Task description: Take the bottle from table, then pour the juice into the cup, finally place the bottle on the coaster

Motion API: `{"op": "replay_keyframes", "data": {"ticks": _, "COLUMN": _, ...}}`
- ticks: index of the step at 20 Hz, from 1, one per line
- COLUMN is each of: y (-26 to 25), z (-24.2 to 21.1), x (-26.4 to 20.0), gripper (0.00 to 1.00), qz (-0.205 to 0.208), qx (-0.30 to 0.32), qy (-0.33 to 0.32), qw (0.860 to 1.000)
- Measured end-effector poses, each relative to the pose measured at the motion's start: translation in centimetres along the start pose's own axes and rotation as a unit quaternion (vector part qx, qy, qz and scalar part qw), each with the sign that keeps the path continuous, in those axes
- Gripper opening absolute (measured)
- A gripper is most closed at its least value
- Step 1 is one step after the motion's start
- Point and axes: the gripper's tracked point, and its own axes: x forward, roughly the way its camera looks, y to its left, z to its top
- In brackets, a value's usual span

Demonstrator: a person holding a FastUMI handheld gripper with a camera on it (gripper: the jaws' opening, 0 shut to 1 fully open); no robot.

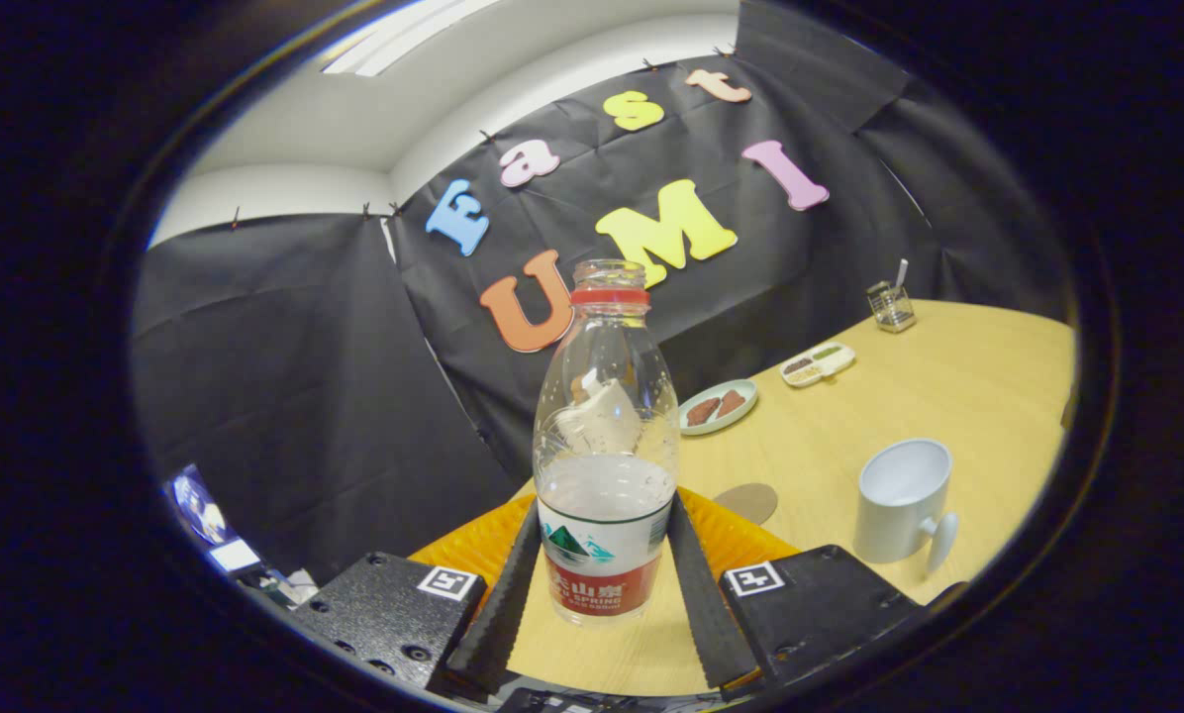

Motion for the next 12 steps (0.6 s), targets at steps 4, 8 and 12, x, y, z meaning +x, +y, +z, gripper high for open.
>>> {"op": "replay_keyframes", "data": {"ticks": 4, "y": -2.0, "z": -0.8, "x": -0.7, "gripper": 0.76, "qz": -0.002, "qx": 0.122, "qy": -0.001, "qw": 0.992}}
{"op": "replay_keyframes", "data": {"ticks": 8, "y": -4.1, "z": -1.4, "x": -1.7, "gripper": 0.76, "qz": -0.010, "qx": 0.237, "qy": -0.007, "qw": 0.971}}
{"op": "replay_keyframes", "data": {"ticks": 12, "y": -4.2, "z": -2.2, "x": -1.5, "gripper": 0.75, "qz": -0.002, "qx": 0.299, "qy": -0.003, "qw": 0.954}}
